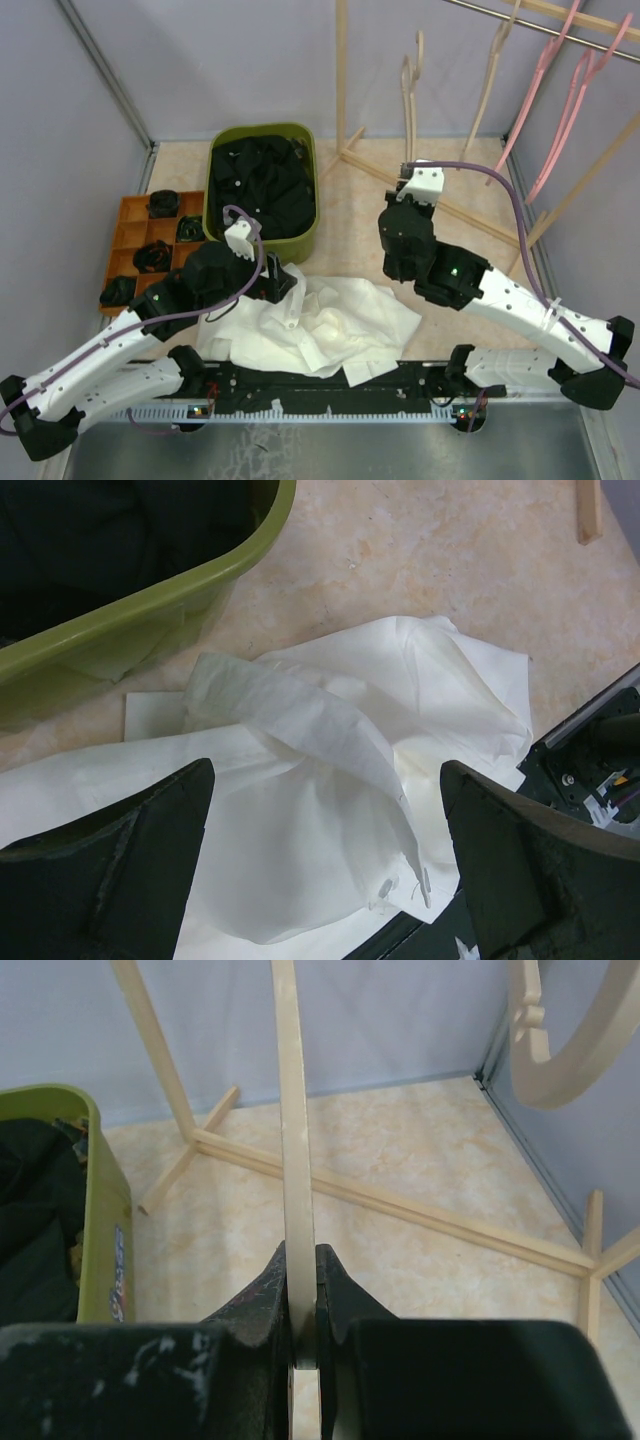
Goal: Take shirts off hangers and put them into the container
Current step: Place the hanger at the clothesline.
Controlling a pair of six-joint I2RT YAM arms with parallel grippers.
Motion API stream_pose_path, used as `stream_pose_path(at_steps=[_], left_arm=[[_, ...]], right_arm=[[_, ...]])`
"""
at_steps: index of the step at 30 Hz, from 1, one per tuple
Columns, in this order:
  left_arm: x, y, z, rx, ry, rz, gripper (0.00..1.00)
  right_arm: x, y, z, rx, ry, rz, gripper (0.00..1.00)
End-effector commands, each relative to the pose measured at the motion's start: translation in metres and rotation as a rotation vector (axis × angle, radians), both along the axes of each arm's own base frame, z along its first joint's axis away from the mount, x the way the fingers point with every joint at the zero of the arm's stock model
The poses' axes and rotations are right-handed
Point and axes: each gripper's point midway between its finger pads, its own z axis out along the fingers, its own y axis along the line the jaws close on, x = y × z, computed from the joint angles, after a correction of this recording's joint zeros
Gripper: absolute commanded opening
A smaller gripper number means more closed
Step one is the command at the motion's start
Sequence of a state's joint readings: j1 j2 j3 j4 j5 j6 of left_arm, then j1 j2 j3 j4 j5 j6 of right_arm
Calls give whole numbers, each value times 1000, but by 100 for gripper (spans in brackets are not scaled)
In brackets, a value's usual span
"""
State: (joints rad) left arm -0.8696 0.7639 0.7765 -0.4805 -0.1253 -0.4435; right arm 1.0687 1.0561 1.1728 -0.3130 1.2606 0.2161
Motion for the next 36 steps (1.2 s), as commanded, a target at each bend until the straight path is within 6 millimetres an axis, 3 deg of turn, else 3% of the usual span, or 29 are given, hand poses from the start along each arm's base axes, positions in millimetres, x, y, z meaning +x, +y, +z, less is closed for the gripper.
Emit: stream_pose_path(at_steps=[1, 15, 22, 30, 33, 36], left_arm=[[1, 1, 2, -5, 3, 13, 99], [-2, 1, -3, -30, 4, 12, 99], [-1, 1, 1, -14, 6, 6, 99], [-1, -3, 0, -22, 10, -6, 99], [-1, -5, 0, -26, 16, -5, 99], [-1, -8, 2, -38, 15, -17, 99]], right_arm=[[6, -11, 27, 187, -79, -58, 0], [14, -30, 57, 276, -235, -258, 0], [34, -16, 68, 248, -268, -292, 0], [51, -6, 96, 183, -282, -281, 0], [66, 1, 98, 195, -259, -242, 0], [80, 3, 88, 178, -198, -194, 0]])
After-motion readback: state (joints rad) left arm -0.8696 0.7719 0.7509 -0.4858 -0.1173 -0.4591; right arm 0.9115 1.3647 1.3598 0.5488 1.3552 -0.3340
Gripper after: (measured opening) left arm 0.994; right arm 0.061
